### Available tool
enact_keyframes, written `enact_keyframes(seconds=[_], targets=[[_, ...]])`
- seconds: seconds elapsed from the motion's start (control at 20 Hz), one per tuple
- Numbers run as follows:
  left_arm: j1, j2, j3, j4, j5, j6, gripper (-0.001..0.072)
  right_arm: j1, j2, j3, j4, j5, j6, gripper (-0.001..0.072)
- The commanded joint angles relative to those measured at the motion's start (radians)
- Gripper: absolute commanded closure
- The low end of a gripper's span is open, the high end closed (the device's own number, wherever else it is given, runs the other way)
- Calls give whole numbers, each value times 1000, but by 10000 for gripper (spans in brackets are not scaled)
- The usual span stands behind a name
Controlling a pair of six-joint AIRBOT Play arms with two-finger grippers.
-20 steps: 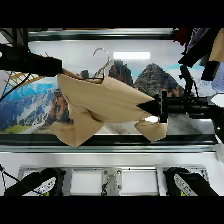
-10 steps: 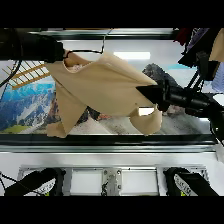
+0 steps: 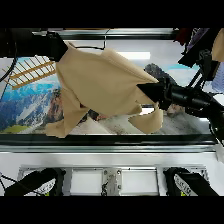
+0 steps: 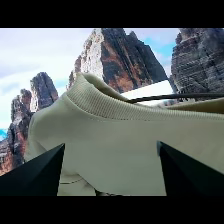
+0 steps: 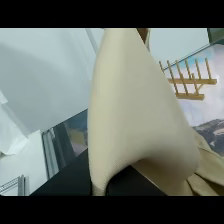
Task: Fold the clothes and pants, and hang the long-sleeved shirts on hangers.
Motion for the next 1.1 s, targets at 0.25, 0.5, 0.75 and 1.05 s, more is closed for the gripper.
enact_keyframes(seconds=[0.25,0.5,0.75,1.05], targets=[[60,50,1,5,49,-41,96,-3,3,2,7,-6,-7,700],[114,96,-87,-3,13,-50,691,-145,45,55,6,-100,2,700],[114,169,-321,-95,118,-49,690,-451,116,186,-233,-235,169,700],[114,219,-490,-110,254,-49,691,-809,193,315,-537,-486,446,700]])
